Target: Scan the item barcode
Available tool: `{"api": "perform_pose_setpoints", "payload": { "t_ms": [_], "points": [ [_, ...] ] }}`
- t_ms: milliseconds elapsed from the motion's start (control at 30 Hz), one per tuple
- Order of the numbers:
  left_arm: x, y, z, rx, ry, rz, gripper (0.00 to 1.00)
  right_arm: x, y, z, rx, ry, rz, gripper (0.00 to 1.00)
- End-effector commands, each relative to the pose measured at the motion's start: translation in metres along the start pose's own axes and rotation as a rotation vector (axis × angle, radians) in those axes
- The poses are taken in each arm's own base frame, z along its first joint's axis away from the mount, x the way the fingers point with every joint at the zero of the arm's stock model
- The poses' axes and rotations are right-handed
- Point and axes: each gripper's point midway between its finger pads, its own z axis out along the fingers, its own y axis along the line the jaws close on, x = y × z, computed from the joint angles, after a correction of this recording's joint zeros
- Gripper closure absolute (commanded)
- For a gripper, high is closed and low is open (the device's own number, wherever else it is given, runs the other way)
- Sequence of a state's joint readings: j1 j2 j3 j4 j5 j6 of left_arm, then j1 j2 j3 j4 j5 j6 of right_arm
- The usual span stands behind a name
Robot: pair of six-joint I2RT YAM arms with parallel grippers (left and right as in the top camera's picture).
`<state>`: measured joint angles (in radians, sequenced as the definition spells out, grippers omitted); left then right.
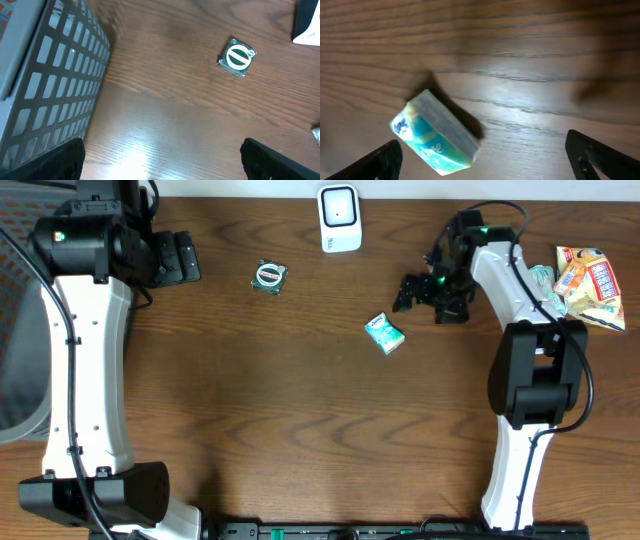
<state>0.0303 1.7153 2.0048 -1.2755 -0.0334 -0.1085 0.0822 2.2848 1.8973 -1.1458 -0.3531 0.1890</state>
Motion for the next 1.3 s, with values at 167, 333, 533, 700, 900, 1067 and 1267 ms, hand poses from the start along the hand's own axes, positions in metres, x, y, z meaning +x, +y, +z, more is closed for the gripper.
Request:
{"api": "perform_pose_setpoints", "payload": {
  "t_ms": [167,333,533,700,900,1067,1267],
  "points": [
    [0.001,0.004,0.003,-0.019,0.006,-0.012,0.02,0.008,0.024,0.012,0.034,0.014,-0.112,0.32],
    [0.001,0.004,0.003,-0.019,0.006,-0.012,0.02,0.019,0.034,0.022,0.039,0.046,-0.137,0.32],
    [0.001,0.004,0.003,-0.019,0.006,-0.012,0.02,0.038,0.046,0.035,0.036,0.100,-0.159,0.32],
    [0.001,0.004,0.003,-0.019,0.006,-0.012,0.02,0.053,0.066,0.039,-0.026,0.150,-0.172,0.32],
    [0.001,0.004,0.003,-0.019,0.006,-0.011,0.02,0.056,0.075,0.038,-0.072,0.161,-0.172,0.35],
    [0.001,0.004,0.003,-0.019,0.006,-0.012,0.02,0.050,0.071,0.030,-0.074,0.146,-0.160,0.32],
    [0.001,0.004,0.003,-0.019,0.006,-0.012,0.02,0.029,0.061,0.012,-0.093,0.088,-0.164,0.28]
  ]
}}
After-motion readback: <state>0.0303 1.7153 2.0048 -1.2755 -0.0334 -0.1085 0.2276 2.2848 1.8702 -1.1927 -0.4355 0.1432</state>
